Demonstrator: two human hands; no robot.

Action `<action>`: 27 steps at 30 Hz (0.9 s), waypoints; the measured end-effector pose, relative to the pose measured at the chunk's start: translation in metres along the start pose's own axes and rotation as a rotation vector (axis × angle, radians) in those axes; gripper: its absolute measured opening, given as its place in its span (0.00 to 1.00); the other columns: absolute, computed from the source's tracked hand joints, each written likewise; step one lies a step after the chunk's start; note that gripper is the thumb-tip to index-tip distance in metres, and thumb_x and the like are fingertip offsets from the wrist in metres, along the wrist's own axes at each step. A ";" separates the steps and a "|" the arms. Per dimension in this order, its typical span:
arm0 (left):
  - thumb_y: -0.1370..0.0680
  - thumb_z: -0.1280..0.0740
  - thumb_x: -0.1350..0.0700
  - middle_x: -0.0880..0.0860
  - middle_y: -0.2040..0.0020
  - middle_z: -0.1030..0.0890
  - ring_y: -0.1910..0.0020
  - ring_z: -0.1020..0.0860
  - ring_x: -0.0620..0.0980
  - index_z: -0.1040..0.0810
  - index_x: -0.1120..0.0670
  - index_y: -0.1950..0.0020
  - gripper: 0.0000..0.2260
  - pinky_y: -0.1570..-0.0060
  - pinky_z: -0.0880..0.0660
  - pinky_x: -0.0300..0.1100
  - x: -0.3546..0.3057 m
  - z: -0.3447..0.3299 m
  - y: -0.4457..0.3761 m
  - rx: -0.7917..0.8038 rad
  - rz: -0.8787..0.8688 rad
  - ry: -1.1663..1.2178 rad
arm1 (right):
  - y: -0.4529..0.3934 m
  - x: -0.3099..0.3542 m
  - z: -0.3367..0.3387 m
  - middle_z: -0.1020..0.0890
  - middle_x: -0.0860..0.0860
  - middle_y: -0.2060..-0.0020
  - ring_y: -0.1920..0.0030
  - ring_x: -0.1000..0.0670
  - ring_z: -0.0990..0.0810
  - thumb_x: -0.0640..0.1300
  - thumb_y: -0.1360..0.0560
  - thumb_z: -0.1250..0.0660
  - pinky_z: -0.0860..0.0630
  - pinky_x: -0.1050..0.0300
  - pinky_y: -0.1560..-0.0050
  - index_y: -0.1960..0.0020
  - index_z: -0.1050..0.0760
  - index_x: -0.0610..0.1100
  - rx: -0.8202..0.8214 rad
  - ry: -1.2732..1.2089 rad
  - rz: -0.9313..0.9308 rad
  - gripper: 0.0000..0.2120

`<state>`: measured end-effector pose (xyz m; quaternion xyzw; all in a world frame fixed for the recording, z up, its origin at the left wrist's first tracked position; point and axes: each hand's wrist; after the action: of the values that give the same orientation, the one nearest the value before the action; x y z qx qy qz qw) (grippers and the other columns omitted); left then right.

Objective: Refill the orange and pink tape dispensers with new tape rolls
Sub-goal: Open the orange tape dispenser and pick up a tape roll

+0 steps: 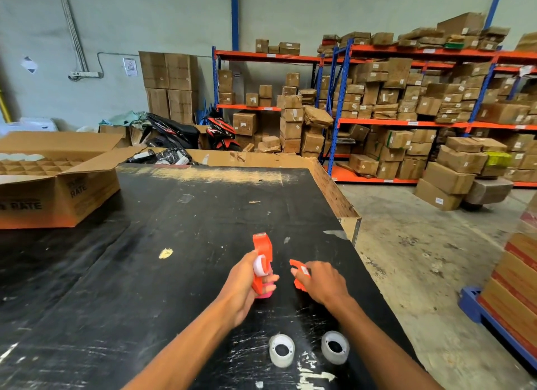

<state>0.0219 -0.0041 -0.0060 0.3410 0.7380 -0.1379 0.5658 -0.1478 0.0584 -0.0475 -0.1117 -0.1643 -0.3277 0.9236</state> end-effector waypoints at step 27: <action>0.20 0.43 0.49 0.53 0.66 0.21 0.66 0.24 0.49 0.23 0.55 0.55 0.14 0.64 0.29 0.41 0.014 -0.048 0.019 0.019 0.123 -0.081 | 0.081 -0.056 0.090 0.21 0.48 0.53 0.56 0.46 0.21 0.53 0.33 0.26 0.24 0.51 0.55 0.49 0.23 0.47 0.374 0.235 0.065 0.16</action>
<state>-0.0031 0.0424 0.0001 0.3853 0.6908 -0.1237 0.5992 -0.1578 0.1801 0.0066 0.0952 -0.1100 -0.2725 0.9511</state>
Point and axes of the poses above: each hand's wrist, its own y-axis away from the middle knuckle, its own z-axis out of the back of the hand, x = y × z
